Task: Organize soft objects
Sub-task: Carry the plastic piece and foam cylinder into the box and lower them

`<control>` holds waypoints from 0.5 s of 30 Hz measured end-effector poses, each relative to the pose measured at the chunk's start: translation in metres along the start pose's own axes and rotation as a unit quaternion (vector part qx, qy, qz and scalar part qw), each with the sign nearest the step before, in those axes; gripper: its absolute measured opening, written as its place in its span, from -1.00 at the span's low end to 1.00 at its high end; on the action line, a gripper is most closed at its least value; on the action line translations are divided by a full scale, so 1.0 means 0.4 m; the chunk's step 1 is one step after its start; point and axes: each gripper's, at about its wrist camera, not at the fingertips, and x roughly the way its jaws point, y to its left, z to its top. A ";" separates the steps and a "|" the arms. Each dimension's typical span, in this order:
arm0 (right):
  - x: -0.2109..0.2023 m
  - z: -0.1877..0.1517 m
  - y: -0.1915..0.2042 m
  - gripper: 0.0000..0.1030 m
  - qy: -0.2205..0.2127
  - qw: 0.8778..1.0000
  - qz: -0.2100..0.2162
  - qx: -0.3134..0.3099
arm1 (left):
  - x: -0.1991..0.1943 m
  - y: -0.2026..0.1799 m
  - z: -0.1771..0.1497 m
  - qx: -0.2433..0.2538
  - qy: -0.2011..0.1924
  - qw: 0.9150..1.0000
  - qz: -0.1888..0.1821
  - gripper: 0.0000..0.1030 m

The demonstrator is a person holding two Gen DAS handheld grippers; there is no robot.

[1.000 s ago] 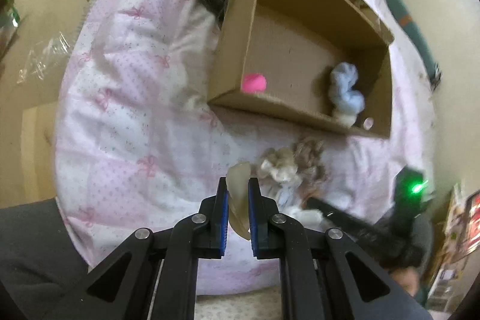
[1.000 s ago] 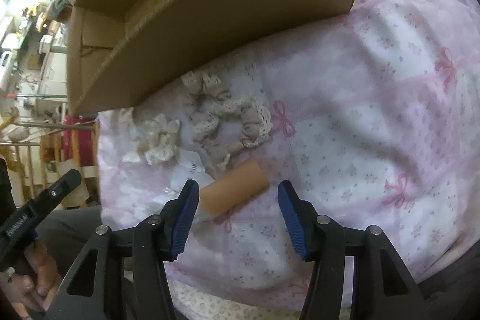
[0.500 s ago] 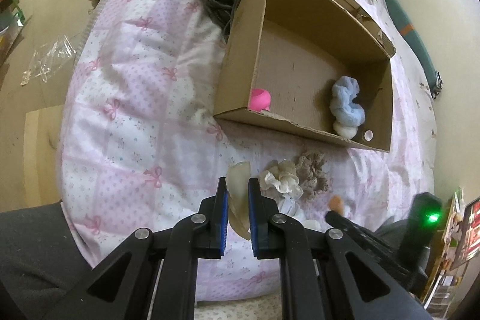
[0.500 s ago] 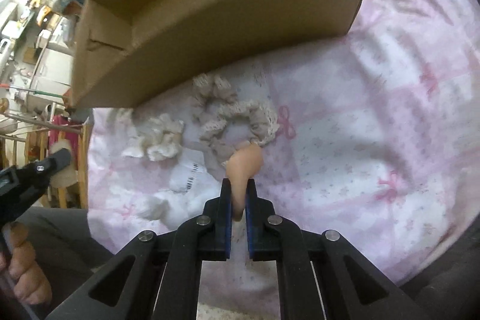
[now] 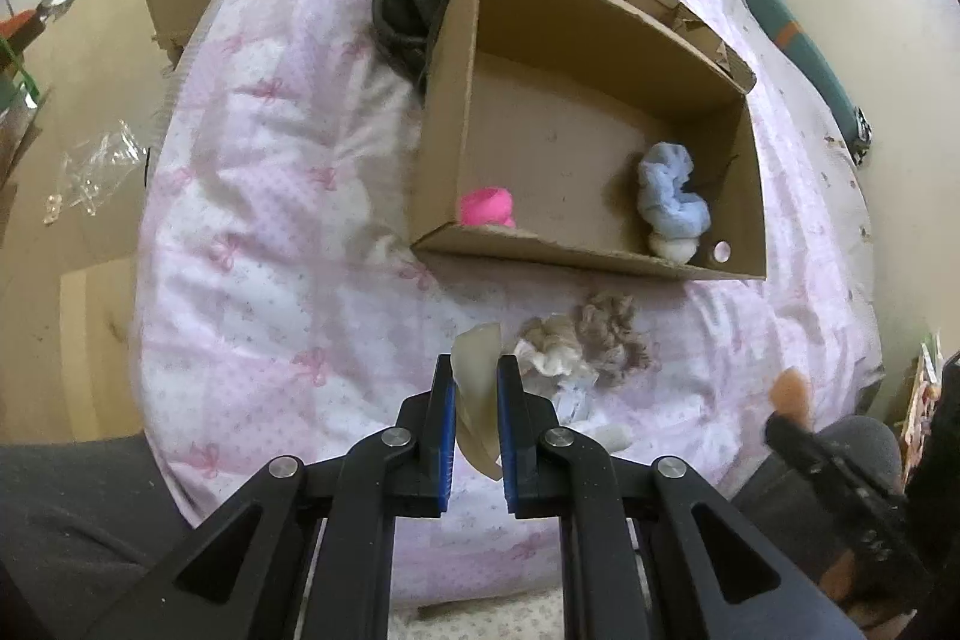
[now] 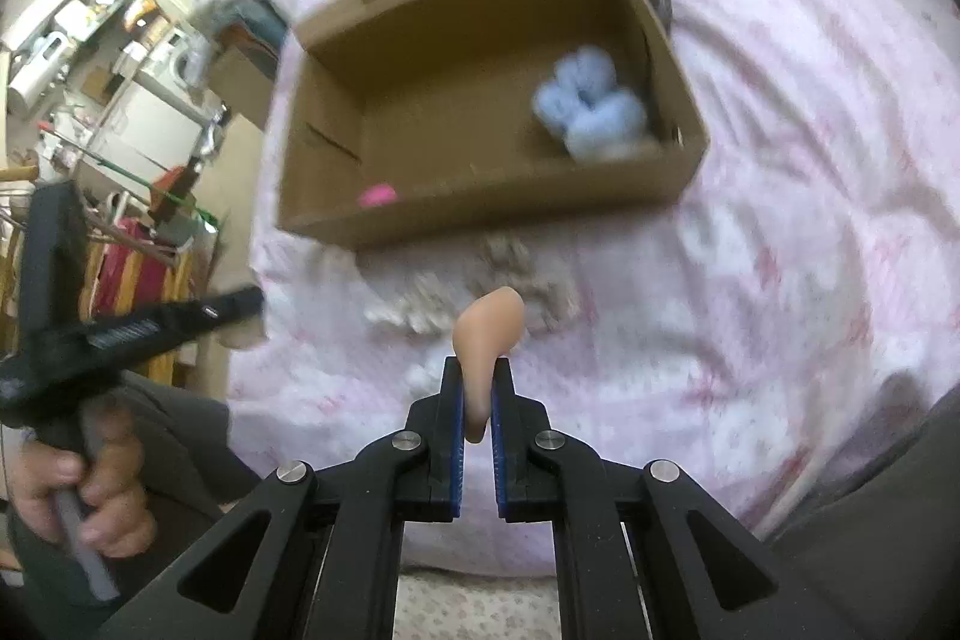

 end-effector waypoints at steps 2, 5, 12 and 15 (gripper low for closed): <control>-0.026 0.004 0.018 -0.82 -0.017 1.000 0.005 -0.009 | 0.002 0.006 -0.004 -0.008 0.004 1.000 -0.007 -0.78; -0.036 0.006 0.042 -0.82 -0.029 0.999 0.007 -0.028 | -0.004 -0.010 -0.001 -0.001 -0.010 1.000 0.000 -0.78; -0.048 0.035 0.028 -0.82 -0.041 0.997 0.020 -0.056 | 0.019 -0.028 0.009 0.000 -0.019 1.000 0.017 -0.78; -0.050 0.034 0.002 -0.82 -0.047 0.997 0.033 -0.046 | 0.029 -0.034 0.011 0.013 -0.026 0.999 0.037 -0.78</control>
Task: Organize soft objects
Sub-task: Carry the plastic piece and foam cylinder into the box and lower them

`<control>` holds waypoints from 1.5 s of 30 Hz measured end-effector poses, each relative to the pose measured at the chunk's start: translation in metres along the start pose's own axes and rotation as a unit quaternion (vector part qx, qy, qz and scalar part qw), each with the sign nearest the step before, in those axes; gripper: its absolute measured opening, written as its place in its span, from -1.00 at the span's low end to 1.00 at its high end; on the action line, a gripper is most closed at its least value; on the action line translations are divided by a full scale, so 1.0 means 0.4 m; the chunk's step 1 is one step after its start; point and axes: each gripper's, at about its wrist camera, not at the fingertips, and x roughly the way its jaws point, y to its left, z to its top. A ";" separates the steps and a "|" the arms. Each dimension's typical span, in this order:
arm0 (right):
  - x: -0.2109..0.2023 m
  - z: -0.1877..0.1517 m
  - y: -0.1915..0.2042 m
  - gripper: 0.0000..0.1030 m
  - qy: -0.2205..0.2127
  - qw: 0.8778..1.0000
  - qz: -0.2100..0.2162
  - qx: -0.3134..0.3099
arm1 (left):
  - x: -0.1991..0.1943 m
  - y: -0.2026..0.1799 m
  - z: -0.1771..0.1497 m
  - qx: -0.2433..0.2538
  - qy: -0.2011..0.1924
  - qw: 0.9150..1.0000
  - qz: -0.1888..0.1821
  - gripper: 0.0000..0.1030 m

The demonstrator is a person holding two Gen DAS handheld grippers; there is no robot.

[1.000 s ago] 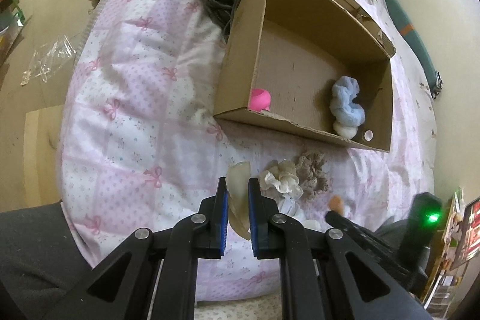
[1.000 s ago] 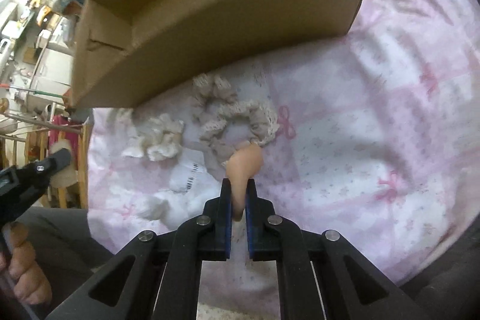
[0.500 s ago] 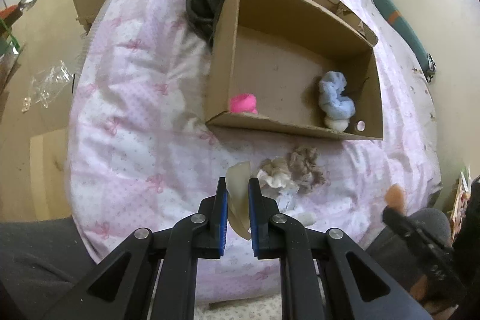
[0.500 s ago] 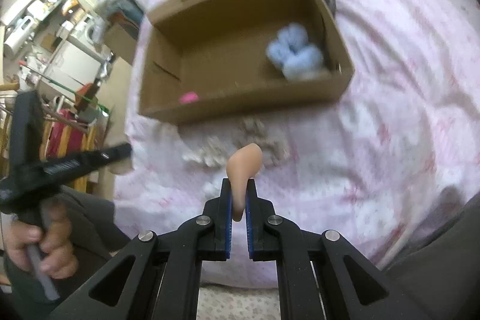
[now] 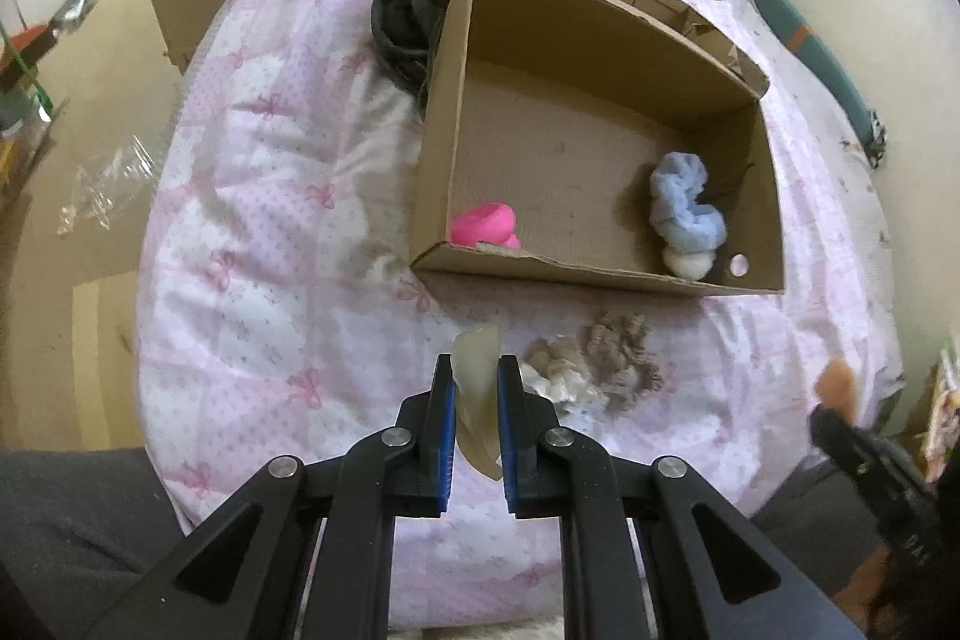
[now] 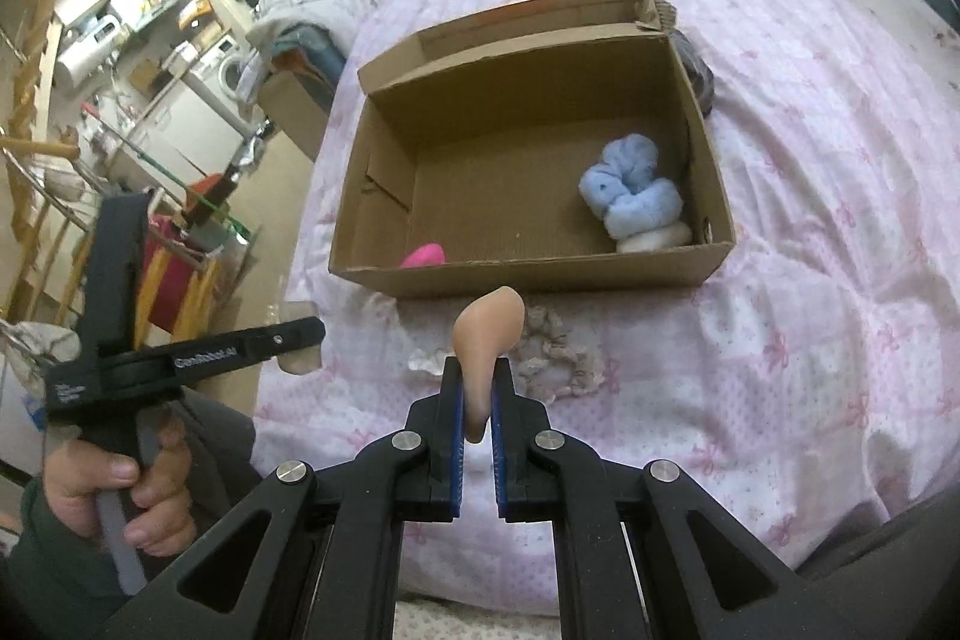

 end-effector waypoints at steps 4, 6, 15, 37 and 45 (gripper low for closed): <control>-0.009 -0.001 -0.050 -0.82 -0.008 1.000 0.010 0.014 | -0.015 -0.003 -0.007 0.017 -0.012 0.999 0.030 -0.78; -0.016 0.004 -0.080 -0.82 -0.016 0.999 0.020 0.027 | -0.042 -0.005 -0.011 0.020 -0.026 0.999 0.037 -0.78; -0.058 0.073 -0.105 -0.82 -0.060 0.998 0.033 0.009 | -0.105 -0.048 0.059 0.034 -0.039 0.998 0.036 -0.78; 0.171 0.236 -0.163 -0.82 -0.034 0.999 0.006 -0.002 | 0.128 -0.141 0.222 0.066 -0.057 0.995 0.044 -0.78; 0.219 0.239 -0.166 -0.82 -0.020 1.000 -0.004 0.003 | 0.138 -0.133 0.219 0.060 -0.080 0.994 0.050 -0.75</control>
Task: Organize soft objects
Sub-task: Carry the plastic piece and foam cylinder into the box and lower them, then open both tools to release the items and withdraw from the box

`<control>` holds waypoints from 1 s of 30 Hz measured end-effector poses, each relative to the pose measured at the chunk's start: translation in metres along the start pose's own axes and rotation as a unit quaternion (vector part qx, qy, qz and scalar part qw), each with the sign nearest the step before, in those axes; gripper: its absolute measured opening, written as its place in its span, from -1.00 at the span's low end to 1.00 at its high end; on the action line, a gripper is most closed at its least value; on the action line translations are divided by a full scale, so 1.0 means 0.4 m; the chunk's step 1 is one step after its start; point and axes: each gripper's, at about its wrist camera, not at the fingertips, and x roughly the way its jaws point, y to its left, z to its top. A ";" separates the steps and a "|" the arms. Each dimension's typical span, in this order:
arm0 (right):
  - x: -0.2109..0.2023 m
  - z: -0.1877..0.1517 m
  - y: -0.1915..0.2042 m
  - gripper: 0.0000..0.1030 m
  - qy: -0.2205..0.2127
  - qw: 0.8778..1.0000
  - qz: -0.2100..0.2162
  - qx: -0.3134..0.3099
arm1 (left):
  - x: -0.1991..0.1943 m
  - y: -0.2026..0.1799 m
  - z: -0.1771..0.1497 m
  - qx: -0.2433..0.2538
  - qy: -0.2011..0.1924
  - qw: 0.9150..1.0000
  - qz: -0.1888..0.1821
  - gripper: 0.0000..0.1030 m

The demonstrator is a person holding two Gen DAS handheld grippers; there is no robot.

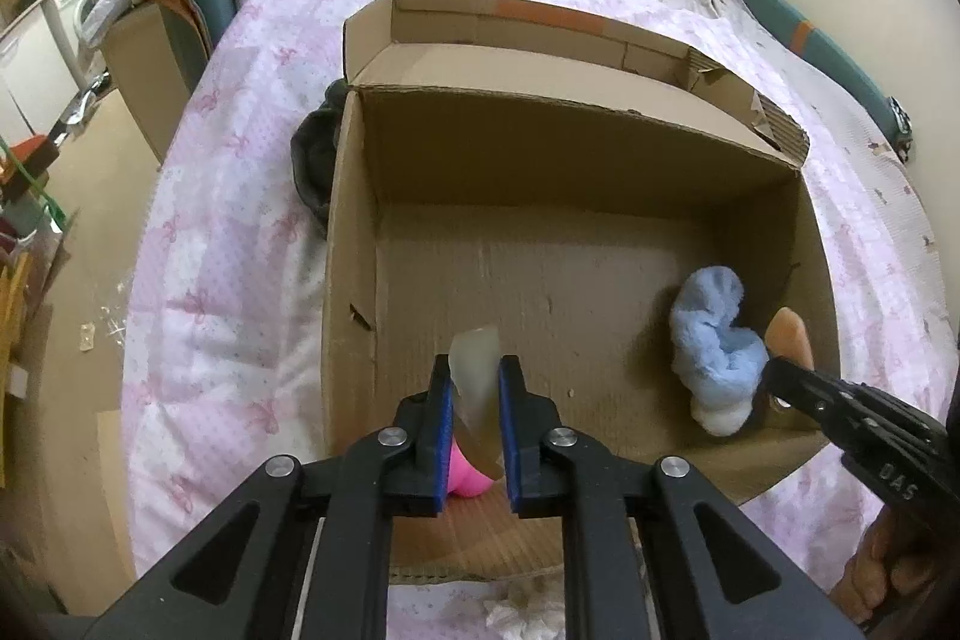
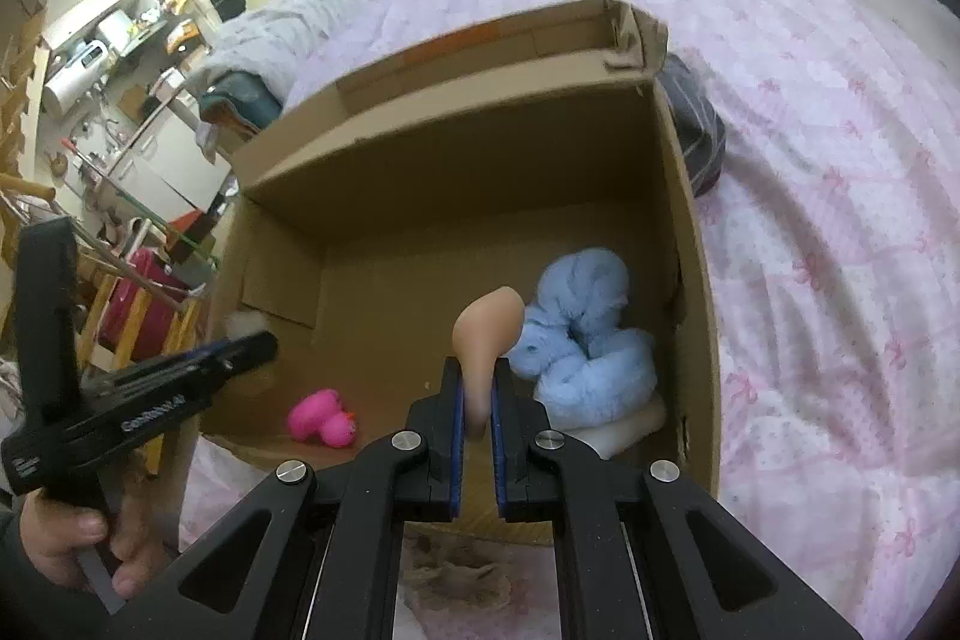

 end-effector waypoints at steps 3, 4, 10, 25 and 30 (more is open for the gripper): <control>0.020 -0.004 0.004 -0.82 0.010 1.000 -0.011 -0.003 | 0.008 0.001 0.000 -0.001 0.007 1.000 0.003 -0.74; 0.026 -0.004 0.005 -0.82 0.011 1.000 -0.011 -0.004 | 0.011 0.003 0.001 -0.003 0.009 1.000 0.003 -0.74; 0.045 -0.006 0.015 -0.82 0.020 1.000 -0.015 -0.011 | 0.014 0.014 0.005 -0.016 0.012 1.000 0.002 -0.72; 0.061 -0.012 0.010 -0.81 0.034 0.999 -0.030 -0.014 | 0.003 -0.001 -0.005 -0.005 0.000 1.000 0.004 -0.46; 0.071 -0.013 0.013 -0.81 0.036 0.999 -0.030 -0.015 | 0.000 -0.005 -0.004 -0.003 -0.003 1.000 0.002 -0.38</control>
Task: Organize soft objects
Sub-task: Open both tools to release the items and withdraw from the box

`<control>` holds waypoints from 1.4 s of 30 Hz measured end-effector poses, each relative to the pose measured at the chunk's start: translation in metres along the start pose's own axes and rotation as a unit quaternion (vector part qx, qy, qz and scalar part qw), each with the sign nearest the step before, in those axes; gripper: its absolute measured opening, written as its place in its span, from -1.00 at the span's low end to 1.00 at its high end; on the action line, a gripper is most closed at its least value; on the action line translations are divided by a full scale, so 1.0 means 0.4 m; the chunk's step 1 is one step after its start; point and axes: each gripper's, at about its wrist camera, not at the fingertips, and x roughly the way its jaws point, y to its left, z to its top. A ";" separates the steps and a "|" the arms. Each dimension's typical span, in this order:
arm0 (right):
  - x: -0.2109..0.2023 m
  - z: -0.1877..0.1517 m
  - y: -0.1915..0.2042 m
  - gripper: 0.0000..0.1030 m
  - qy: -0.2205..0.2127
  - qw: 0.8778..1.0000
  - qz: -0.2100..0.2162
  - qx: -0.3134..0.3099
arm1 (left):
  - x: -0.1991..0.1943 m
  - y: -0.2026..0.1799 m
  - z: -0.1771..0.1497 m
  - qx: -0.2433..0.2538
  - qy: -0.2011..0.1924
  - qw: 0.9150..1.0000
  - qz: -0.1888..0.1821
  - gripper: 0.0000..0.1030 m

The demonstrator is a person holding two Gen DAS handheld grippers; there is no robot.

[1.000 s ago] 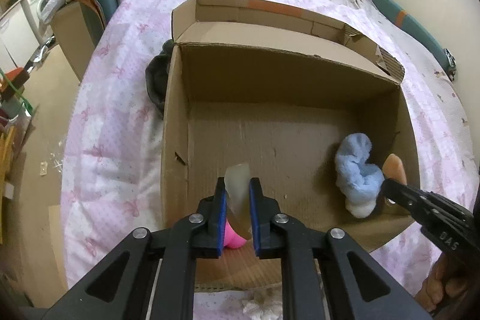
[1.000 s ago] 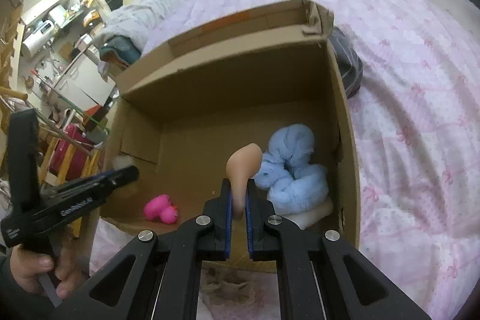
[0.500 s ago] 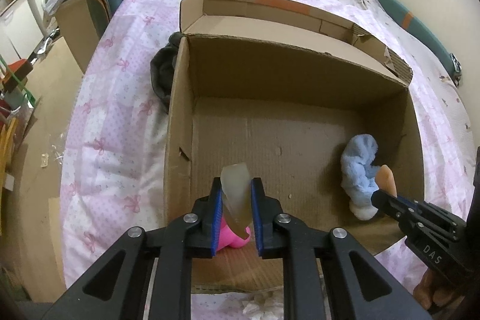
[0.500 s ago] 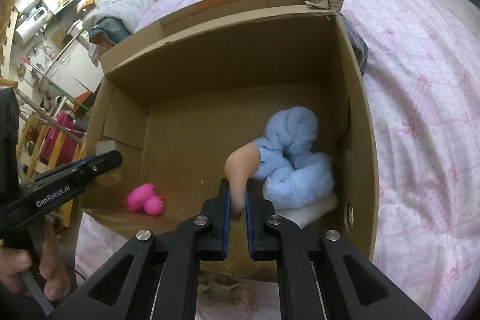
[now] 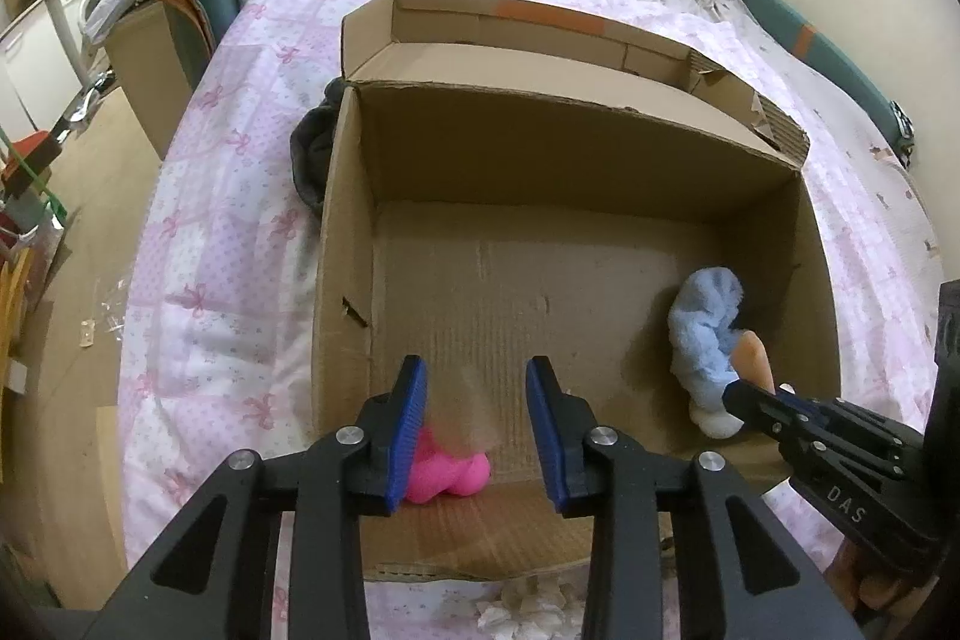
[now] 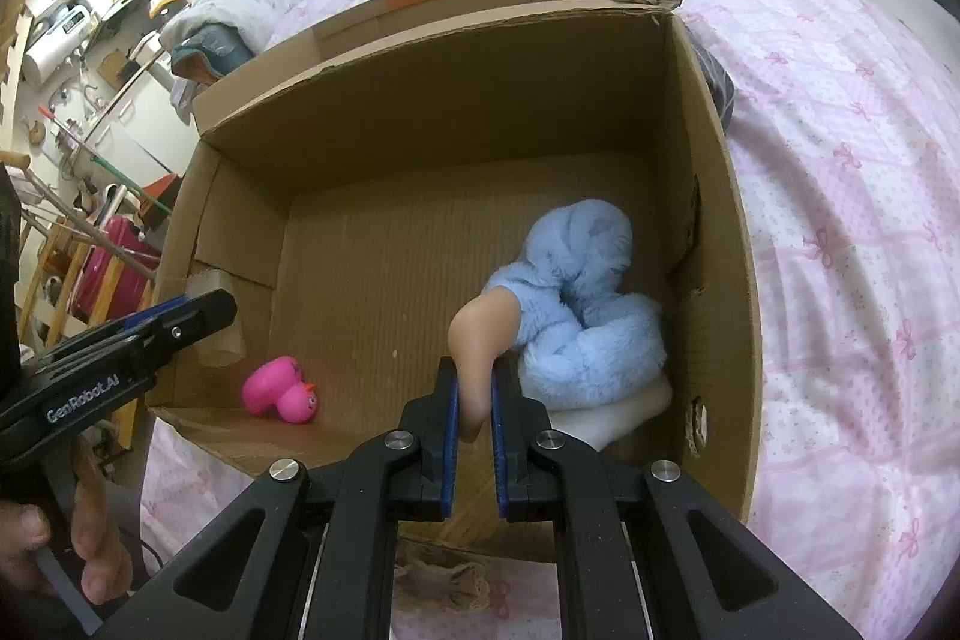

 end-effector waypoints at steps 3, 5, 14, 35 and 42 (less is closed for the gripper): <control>-0.001 -0.001 -0.003 -0.81 -0.001 1.000 0.002 0.005 | -0.001 -0.009 0.001 0.007 0.002 1.000 0.000 -0.09; -0.004 0.001 -0.004 -0.80 -0.004 1.000 0.005 0.005 | -0.006 -0.016 0.000 0.011 -0.003 1.000 0.003 0.09; -0.031 0.009 -0.016 0.31 -0.030 0.999 0.028 0.023 | -0.017 -0.012 0.006 0.005 -0.012 1.000 0.003 0.16; -0.098 0.029 -0.009 1.00 -0.093 0.995 0.033 0.025 | -0.076 0.017 0.008 -0.001 -0.027 0.999 0.026 0.17; -0.144 0.001 -0.027 1.00 -0.105 0.993 0.031 0.038 | -0.138 0.034 -0.012 0.000 -0.053 0.998 0.038 0.17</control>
